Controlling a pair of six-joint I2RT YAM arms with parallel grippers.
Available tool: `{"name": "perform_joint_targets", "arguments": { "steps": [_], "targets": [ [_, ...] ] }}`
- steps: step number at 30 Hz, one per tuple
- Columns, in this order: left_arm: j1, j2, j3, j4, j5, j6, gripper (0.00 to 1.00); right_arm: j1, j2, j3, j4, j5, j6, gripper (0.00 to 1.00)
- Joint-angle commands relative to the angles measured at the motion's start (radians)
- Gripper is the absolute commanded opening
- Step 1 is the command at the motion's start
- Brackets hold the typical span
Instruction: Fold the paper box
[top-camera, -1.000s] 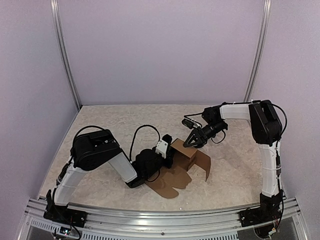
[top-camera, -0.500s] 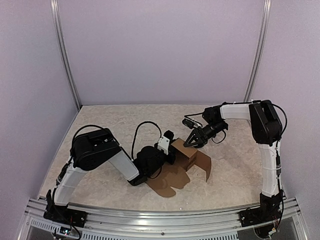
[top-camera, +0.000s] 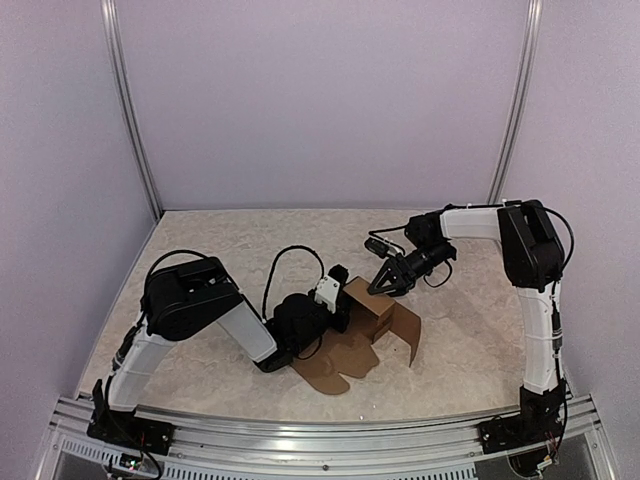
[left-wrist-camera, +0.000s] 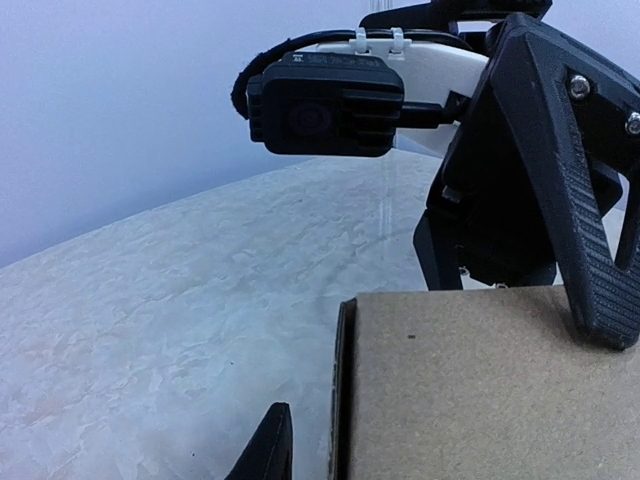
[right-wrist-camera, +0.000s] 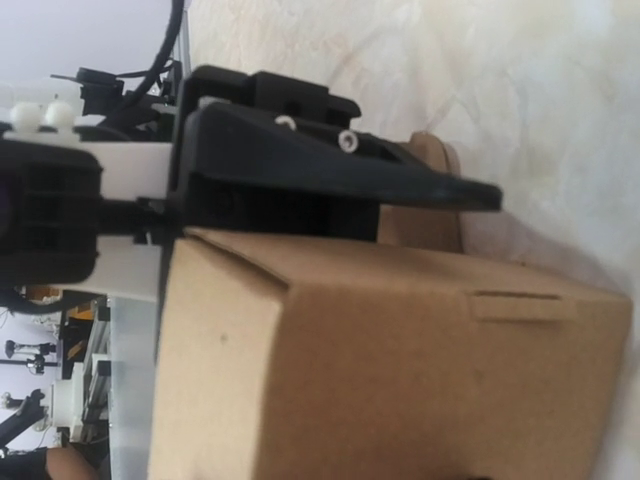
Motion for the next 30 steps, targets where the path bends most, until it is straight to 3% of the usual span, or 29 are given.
{"name": "perform_joint_targets", "arguments": {
  "steps": [1,5,14,25,28,30],
  "targets": [
    [0.004,-0.005,-0.003,-0.023,0.021,0.008,0.24,0.008,0.039,0.020,-0.024,0.010,-0.016,0.61],
    [0.002,-0.001,0.002,-0.024,0.023,0.008,0.21,0.007,0.030,0.016,-0.024,0.017,-0.016,0.61],
    [0.001,0.011,0.028,-0.045,-0.018,0.009,0.03,0.008,0.031,0.013,-0.021,-0.001,-0.013,0.61],
    [-0.041,0.067,0.141,-0.094,-0.220,0.012,0.00,0.025,0.031,0.017,-0.043,-0.029,-0.034,0.61],
    [-0.046,0.037,0.080,-0.064,-0.183,0.014,0.20,0.008,0.028,0.041,-0.050,0.001,-0.039,0.61],
    [-0.044,0.003,0.017,-0.028,-0.152,0.026,0.28,-0.024,0.021,0.060,-0.061,0.016,-0.045,0.61]
  ]
}}
